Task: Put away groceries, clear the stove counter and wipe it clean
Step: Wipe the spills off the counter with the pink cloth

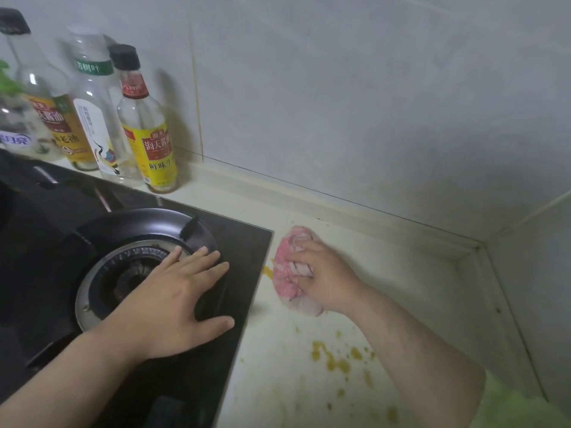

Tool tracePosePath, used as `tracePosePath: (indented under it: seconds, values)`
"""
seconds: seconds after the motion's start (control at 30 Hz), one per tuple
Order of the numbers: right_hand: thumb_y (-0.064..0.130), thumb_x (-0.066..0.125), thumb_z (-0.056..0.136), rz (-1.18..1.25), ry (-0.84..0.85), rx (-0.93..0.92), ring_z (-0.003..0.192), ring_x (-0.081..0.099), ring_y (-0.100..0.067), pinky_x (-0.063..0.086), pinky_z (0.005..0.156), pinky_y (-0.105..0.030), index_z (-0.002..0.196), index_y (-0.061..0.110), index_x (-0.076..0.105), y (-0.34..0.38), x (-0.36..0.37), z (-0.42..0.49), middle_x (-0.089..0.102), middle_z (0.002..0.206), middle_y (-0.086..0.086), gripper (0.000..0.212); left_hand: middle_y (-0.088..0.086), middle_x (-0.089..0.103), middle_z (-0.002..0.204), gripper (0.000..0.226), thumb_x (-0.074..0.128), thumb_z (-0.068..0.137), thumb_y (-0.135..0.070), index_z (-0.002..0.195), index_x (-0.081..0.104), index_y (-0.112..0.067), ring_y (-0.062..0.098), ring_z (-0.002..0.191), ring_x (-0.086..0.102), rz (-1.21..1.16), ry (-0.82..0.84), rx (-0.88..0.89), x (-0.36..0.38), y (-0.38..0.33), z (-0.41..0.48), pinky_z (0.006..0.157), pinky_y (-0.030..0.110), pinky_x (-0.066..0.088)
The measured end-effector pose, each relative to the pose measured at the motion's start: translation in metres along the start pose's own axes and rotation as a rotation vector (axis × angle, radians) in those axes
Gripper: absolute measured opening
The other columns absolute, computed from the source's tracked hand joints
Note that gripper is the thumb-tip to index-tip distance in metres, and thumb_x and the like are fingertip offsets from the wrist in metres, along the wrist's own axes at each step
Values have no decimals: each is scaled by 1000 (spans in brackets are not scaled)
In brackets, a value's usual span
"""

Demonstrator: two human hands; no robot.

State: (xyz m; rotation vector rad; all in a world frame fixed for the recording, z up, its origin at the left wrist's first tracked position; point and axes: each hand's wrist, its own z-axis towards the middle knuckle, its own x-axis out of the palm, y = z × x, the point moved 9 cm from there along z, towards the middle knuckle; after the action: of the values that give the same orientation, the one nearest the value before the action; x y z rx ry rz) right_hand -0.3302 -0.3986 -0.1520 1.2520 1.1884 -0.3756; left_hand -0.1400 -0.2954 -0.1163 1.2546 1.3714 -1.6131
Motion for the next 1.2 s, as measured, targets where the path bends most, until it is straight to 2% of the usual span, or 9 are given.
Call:
tracePosePath:
  seconds: [0.07, 0.2, 0.33, 0.47, 0.67, 0.8, 0.87, 1.0, 1.2]
  values:
    - [13, 68, 84, -17, 13, -30, 139, 32, -16, 22, 117, -27, 125, 25, 64, 5, 7, -16, 41, 148, 2, 43, -1, 22, 155, 92, 41, 67, -78, 146, 32, -32, 10, 144, 8, 60, -19, 10, 2, -8, -1, 115, 34, -5]
    - [13, 67, 85, -32, 7, -34, 139, 34, -15, 22, 116, -23, 124, 26, 65, 7, 10, -14, 41, 148, 3, 41, 1, 28, 154, 86, 48, 66, -73, 140, 42, -29, 17, 144, 18, 165, 24, 33, 11, -13, -1, 113, 39, 4]
    - [13, 67, 85, -35, -24, -31, 138, 36, -16, 24, 115, -23, 125, 22, 65, 11, 7, 8, 43, 147, 2, 41, -8, 16, 157, 90, 44, 69, -72, 147, 30, -29, 8, 145, 3, 101, -14, 14, 12, -8, -1, 115, 36, -6]
    - [16, 65, 87, -48, -38, -13, 140, 33, -17, 24, 116, -27, 126, 24, 64, 13, 9, 18, 40, 149, 3, 40, -14, 8, 155, 93, 39, 68, -72, 148, 24, -28, 3, 144, -3, 41, -23, -7, 13, -7, 0, 117, 33, -7]
    - [17, 64, 87, -71, 6, -93, 140, 32, -16, 13, 110, -13, 126, 24, 64, 33, 23, -23, 40, 150, 1, 40, -18, -1, 155, 94, 34, 67, -72, 150, 14, -32, -2, 142, -14, 1, -14, -10, 15, -3, -1, 116, 29, -11]
    - [18, 66, 87, -63, 30, -103, 140, 31, -12, 14, 115, -16, 127, 27, 63, 34, 31, -39, 40, 149, 4, 41, -19, -2, 155, 90, 33, 69, -69, 149, 14, -34, -1, 141, -15, -9, -29, 7, 14, -3, -3, 117, 29, -10]
    - [15, 69, 85, -27, 42, -89, 138, 35, -14, 19, 115, -18, 123, 24, 66, 29, 28, -29, 43, 147, 2, 39, -17, 5, 156, 86, 34, 69, -66, 148, 22, -34, -1, 142, -9, -51, -54, 12, 13, -3, -3, 116, 28, -8]
    - [10, 71, 83, -7, -4, -37, 135, 40, -15, 20, 109, -12, 119, 17, 69, 19, 14, -5, 48, 143, -3, 37, -12, 27, 151, 74, 39, 68, -63, 134, 50, -31, 1, 142, 11, -159, -115, 36, 3, -3, 2, 116, 27, 2]
    - [14, 66, 86, -23, -45, 1, 139, 34, -15, 20, 116, -22, 123, 23, 66, 17, 19, -22, 43, 148, 2, 38, -8, 50, 139, 68, 39, 74, -57, 131, 56, -23, 0, 135, 27, -188, -206, 12, 1, 6, -13, 112, 27, 20]
